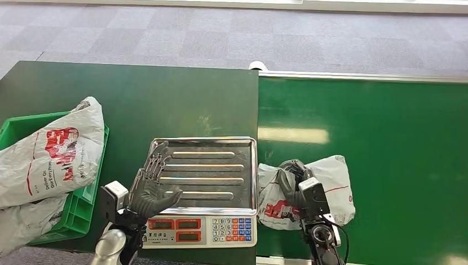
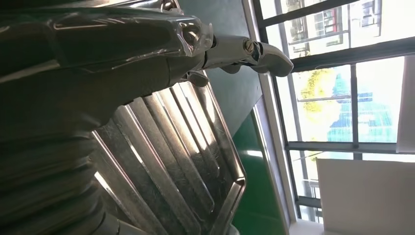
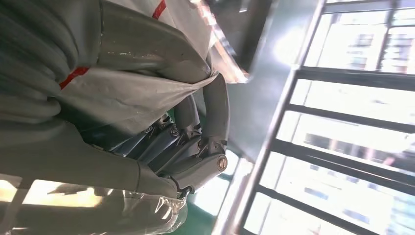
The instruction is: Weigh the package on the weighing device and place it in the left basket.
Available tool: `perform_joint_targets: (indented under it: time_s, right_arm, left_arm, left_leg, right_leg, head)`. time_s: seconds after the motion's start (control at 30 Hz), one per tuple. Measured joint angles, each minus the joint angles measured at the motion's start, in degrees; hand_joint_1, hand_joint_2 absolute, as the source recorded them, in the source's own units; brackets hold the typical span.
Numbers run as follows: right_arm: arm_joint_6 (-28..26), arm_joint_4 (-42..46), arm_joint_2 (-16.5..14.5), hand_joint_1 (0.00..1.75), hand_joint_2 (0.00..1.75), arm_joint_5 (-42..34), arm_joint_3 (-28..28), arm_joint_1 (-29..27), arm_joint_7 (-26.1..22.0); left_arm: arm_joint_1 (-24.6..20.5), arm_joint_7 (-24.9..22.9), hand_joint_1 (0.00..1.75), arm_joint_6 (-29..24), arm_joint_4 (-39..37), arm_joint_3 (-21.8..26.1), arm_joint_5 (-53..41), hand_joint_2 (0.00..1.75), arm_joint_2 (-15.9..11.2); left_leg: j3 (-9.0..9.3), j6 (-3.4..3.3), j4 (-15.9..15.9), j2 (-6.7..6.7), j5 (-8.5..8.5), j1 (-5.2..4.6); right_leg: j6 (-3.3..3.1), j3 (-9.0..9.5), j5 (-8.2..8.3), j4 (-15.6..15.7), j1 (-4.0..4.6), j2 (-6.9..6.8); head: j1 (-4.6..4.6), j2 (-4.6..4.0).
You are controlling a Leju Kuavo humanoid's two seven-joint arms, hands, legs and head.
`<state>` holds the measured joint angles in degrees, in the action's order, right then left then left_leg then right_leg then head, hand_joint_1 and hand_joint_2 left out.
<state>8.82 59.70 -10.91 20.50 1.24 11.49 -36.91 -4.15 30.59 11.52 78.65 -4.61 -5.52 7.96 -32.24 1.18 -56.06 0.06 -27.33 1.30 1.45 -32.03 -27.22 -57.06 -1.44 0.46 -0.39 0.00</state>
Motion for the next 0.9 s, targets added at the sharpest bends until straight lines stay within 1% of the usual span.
perform_joint_targets:
  time_s: [0.07,0.2,0.3,0.47,0.63,0.7,0.8,0.9]
  right_arm:
    - [-1.84,5.69,0.14,1.75,1.75,-1.36,0.76,-1.67,-0.10]
    - [-7.54,14.78,0.43,1.75,1.75,-2.46,0.79,-3.70,0.62]
    - [-8.83,18.95,0.62,1.75,1.75,-2.86,0.55,-4.40,0.76]
    - [-8.90,22.29,0.79,1.75,1.75,-3.00,0.25,-5.10,0.80]
    - [-8.99,23.63,0.92,1.75,1.75,-3.14,0.16,-5.42,0.77]
    - [-9.81,23.92,0.94,1.75,1.75,-3.74,0.07,-5.46,0.36]
    - [-13.68,25.04,0.95,1.75,1.75,-5.56,-0.80,-5.35,-1.20]
    - [-19.77,27.84,0.96,1.75,1.75,-6.70,-2.79,-5.03,-2.51]
  left_arm:
    - [-0.05,0.25,0.00,-0.66,0.57,0.03,-0.31,1.75,0.00]
    - [-0.62,1.37,0.00,-2.23,1.35,0.09,-0.49,1.75,0.13]
    - [-1.14,1.68,0.00,-2.50,1.74,0.10,-0.10,1.75,0.35]
    - [-1.34,1.72,0.00,-2.62,2.14,0.10,-0.03,1.75,0.68]
    - [-1.48,1.73,0.00,-2.64,2.18,0.09,0.06,1.75,0.86]
    - [-1.52,1.89,0.00,-2.88,2.27,0.10,0.33,1.75,0.94]
    - [-1.45,2.56,0.00,-3.98,3.26,0.10,1.41,1.75,1.21]
    - [-1.26,3.13,0.00,-5.28,5.21,0.10,3.26,1.75,1.51]
  left_leg:
    - [-0.01,0.00,0.00,-0.02,0.00,0.00]
    - [-0.01,0.00,-0.01,0.00,0.00,-0.01]
    - [0.00,0.00,-0.01,0.01,0.00,-0.01]
    - [0.00,0.00,-0.01,-0.01,0.00,-0.01]
    - [0.00,0.00,-0.01,0.00,0.00,-0.01]
    - [0.00,0.00,-0.01,-0.01,0.00,-0.01]
    - [-0.01,-0.01,-0.02,-0.02,0.00,-0.01]
    - [-0.02,-0.01,-0.02,-0.03,0.01,-0.02]
  right_leg:
    - [0.00,0.00,0.00,0.00,0.00,-0.01]
    - [0.00,0.00,0.00,0.00,-0.01,-0.01]
    - [0.00,0.01,0.01,0.00,-0.01,0.00]
    - [0.00,0.01,0.01,0.00,-0.01,0.00]
    - [0.00,0.01,0.00,0.00,-0.01,0.00]
    - [0.00,0.01,0.00,0.00,-0.01,0.00]
    - [0.00,0.02,0.01,0.00,-0.01,-0.01]
    - [0.00,0.02,0.01,0.00,-0.02,-0.01]
  head:
    - [0.00,0.00]
    - [0.01,0.00]
    - [0.01,0.00]
    - [0.00,0.00]
    - [0.01,0.00]
    - [0.01,0.00]
    - [0.01,0.00]
    - [0.00,0.00]
